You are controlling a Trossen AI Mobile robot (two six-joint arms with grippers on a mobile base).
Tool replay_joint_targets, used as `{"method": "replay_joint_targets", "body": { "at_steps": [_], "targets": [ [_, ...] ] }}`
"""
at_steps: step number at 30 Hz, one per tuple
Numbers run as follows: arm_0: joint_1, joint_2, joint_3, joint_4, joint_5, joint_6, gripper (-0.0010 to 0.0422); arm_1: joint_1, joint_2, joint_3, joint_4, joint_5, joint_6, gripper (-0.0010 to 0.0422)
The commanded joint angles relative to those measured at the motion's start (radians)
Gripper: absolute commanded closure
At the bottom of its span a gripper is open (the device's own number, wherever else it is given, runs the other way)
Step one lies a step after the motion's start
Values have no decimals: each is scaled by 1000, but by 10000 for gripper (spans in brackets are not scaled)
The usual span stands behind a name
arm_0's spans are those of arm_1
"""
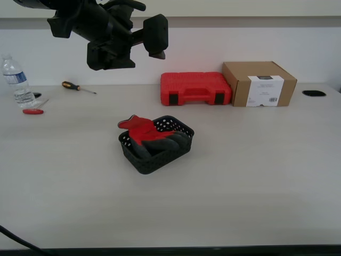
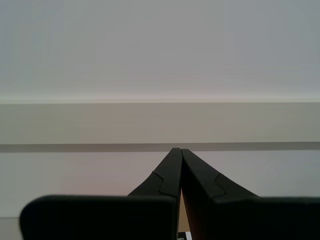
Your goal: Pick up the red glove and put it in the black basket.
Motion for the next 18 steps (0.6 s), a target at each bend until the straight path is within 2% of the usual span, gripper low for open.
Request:
{"method": "replay_joint_targets", "body": {
  "at_steps": [1, 3, 4, 5, 6, 11, 15, 18],
  "targets": [
    [0, 0, 1, 4, 0, 3, 412, 0, -2, 6, 14, 7, 0, 185],
    [0, 0, 1, 4, 0, 3, 412, 0, -2, 23, 12, 7, 2, 294],
    [0, 0, 1, 4, 0, 3, 412, 0, -2, 29, 12, 7, 2, 333],
    [0, 0, 1, 3, 0, 3, 412, 0, -9, 42, 11, 12, 2, 414],
    [0, 0, 1, 5, 0, 3, 412, 1, -16, 50, 10, 17, 2, 412],
    [0, 0, 1, 3, 0, 3, 412, 2, -103, 72, 9, 15, 18, 306],
    [0, 0, 1, 3, 0, 3, 412, 2, -200, 78, 9, 3, 77, 143],
    [0, 0, 1, 3, 0, 3, 412, 3, -249, 78, 10, -3, 116, -5]
  ]
}}
